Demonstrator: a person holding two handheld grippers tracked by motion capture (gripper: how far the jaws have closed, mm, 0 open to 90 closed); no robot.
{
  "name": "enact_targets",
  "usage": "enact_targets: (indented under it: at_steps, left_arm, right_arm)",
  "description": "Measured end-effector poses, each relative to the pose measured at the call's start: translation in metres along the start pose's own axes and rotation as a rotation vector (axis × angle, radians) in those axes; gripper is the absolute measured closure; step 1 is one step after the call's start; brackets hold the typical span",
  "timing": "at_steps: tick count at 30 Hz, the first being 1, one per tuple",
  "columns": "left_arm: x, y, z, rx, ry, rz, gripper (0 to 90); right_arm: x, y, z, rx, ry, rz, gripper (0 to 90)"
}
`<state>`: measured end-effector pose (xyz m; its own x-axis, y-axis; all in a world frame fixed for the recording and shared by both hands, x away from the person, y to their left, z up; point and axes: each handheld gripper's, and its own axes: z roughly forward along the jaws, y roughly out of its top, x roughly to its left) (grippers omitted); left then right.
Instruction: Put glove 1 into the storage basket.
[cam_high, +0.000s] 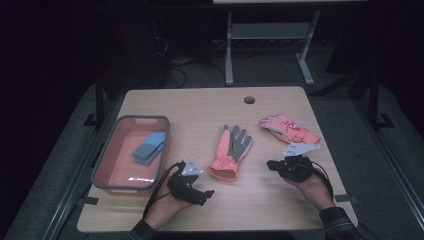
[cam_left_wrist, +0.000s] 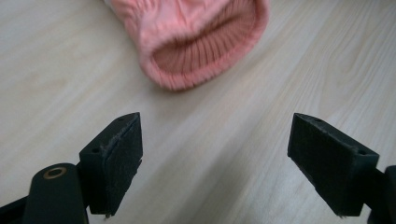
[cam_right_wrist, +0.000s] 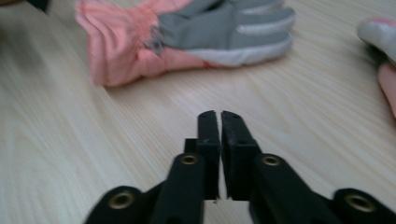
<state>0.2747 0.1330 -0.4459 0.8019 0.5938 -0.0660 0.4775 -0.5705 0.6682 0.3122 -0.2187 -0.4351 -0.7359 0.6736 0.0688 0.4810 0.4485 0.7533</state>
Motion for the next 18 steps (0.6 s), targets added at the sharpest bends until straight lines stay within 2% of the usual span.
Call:
enact_targets:
  at_steps: [1, 3, 6, 8, 11, 16, 18]
  left_arm:
    - [0.001, -0.002, 0.001, 0.006, 0.005, 0.02, 17.4]
    - [0.001, -0.008, 0.003, -0.002, 0.008, 0.012, 17.3]
    - [0.003, -0.016, 0.007, 0.008, 0.023, 0.026, 17.3]
    - [0.003, -0.02, 0.01, 0.018, 0.015, 0.026, 16.2]
    - [0.002, -0.022, 0.011, 0.009, 0.02, 0.051, 14.5]
    - [0.004, -0.031, 0.012, -0.062, 0.018, 0.085, 12.5]
    - [0.004, -0.032, 0.012, -0.063, 0.014, 0.087, 12.6]
  right_arm:
    - [0.001, 0.003, 0.001, -0.005, 0.009, 0.001, 89.7]
    - [0.002, 0.009, 0.004, -0.016, 0.038, -0.004, 89.8]
    - [0.005, 0.019, 0.01, -0.01, 0.062, -0.015, 89.8]
    - [0.009, 0.026, 0.016, -0.019, 0.08, -0.013, 89.8]
    - [0.015, 0.035, 0.024, -0.02, 0.097, -0.034, 89.8]
    - [0.026, 0.051, 0.039, -0.026, 0.136, -0.045, 89.8]
    - [0.03, 0.056, 0.046, -0.023, 0.152, -0.057, 89.8]
